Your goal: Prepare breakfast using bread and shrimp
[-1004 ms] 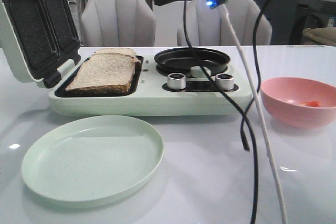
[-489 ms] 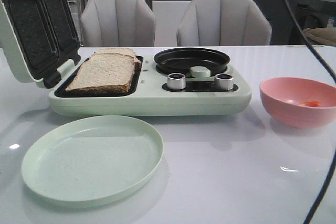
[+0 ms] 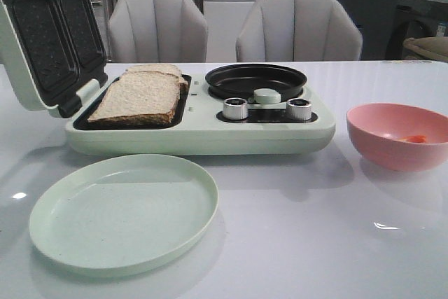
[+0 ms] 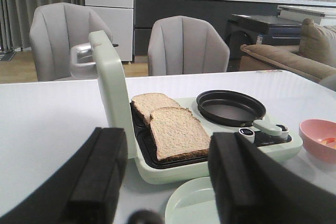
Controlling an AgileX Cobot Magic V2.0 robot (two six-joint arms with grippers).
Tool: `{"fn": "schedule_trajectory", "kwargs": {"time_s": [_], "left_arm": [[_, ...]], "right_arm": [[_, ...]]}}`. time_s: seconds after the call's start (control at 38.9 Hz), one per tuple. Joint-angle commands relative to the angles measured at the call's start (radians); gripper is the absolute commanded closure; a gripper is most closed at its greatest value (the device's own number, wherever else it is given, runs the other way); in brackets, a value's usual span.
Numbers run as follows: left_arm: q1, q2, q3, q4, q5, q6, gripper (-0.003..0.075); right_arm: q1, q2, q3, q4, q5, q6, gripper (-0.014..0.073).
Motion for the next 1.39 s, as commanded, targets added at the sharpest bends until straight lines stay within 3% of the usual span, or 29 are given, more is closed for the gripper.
{"fn": "schedule_trajectory", "kwargs": {"time_s": [0.0, 0.26, 0.49, 0.93, 1.08, 1.36], "left_arm": [[0.001, 0.009, -0.023, 0.008, -0.080, -0.011, 0.0304], [0.001, 0.009, -0.023, 0.008, -0.082, -0.011, 0.0304], [0.001, 0.009, -0.023, 0.010, -0.082, -0.011, 0.0304], [0.001, 0.031, -0.045, 0.019, -0.119, -0.011, 0.0304], [0.001, 0.235, -0.164, 0.094, -0.115, -0.011, 0.0304], [0.011, 0.748, -0.463, 0.089, -0.094, -0.016, 0.0304]], "right_arm": [[-0.003, -0.138, 0.103, 0.045, -0.207, 0.000, 0.0055], [-0.001, -0.477, 0.433, 0.132, -0.418, -0.001, 0.0055], [-0.001, -0.744, 0.599, 0.153, -0.431, -0.001, 0.0055], [-0.001, -0.786, 0.711, 0.155, -0.393, -0.001, 0.0055], [-0.001, -0.786, 0.711, 0.155, -0.393, -0.001, 0.0055], [-0.001, -0.786, 0.711, 0.155, -0.393, -0.001, 0.0055]]}}
